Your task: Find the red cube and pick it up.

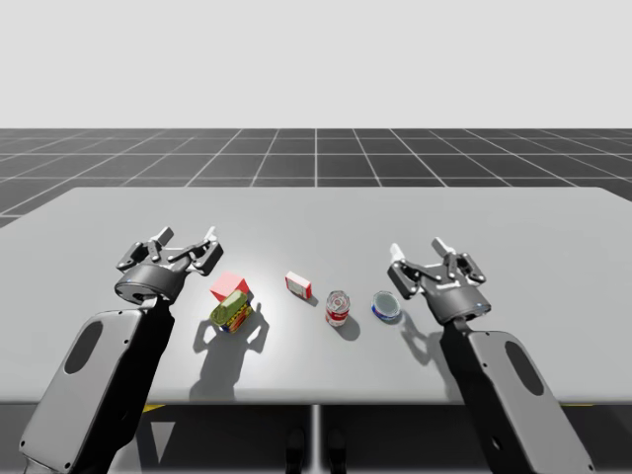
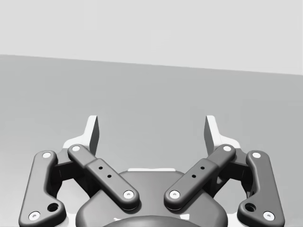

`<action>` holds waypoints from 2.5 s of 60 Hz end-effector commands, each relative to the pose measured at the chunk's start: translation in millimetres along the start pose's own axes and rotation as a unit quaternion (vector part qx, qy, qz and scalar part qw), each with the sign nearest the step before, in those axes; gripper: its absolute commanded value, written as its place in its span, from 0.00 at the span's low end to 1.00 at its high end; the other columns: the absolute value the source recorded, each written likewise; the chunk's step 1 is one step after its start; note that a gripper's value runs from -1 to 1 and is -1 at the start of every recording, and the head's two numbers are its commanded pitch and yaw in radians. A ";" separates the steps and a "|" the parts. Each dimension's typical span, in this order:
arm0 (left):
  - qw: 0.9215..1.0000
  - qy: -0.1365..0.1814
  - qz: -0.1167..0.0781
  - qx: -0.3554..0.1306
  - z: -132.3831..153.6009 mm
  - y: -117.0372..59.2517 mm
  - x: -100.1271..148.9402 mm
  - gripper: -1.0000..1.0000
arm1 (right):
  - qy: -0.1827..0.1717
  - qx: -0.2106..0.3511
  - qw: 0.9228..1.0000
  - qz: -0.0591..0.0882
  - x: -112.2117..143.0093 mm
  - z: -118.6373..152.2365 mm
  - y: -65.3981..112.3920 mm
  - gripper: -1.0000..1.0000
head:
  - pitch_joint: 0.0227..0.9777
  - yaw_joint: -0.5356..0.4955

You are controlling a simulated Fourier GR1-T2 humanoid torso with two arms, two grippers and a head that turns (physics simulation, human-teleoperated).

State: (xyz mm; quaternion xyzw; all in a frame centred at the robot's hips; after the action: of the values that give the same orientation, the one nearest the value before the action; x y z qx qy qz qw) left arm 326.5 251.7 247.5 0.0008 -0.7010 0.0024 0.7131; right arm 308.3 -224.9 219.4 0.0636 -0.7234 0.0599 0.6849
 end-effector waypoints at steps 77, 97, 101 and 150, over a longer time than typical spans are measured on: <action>0.959 0.119 -0.061 -0.252 57.0 90.5 -97.0 0.00 | 0.010 0.002 1.000 0.028 -11.5 -3.5 5.6 0.00 | 0.84 0.87; 0.953 0.133 -0.086 -0.260 48.6 70.7 -107.2 0.00 | 0.011 0.003 0.999 0.031 -12.5 -4.1 6.0 0.00 | 0.85 0.86; 0.951 0.137 -0.093 -0.261 46.1 66.2 -108.6 0.00 | 0.011 0.003 0.999 0.032 -12.9 -4.3 6.0 0.00 | 0.85 0.86; 0.952 0.154 -0.086 -0.251 15.9 21.9 -98.5 0.00 | 0.008 -0.001 0.999 0.038 -11.6 -5.1 3.6 0.00 | 0.85 0.84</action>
State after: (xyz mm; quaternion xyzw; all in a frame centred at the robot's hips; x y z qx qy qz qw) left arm 298.2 285.7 148.3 -0.1161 -0.5578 -0.2412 0.7856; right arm 313.0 -219.8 207.8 0.0377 -0.7192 0.0851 0.6885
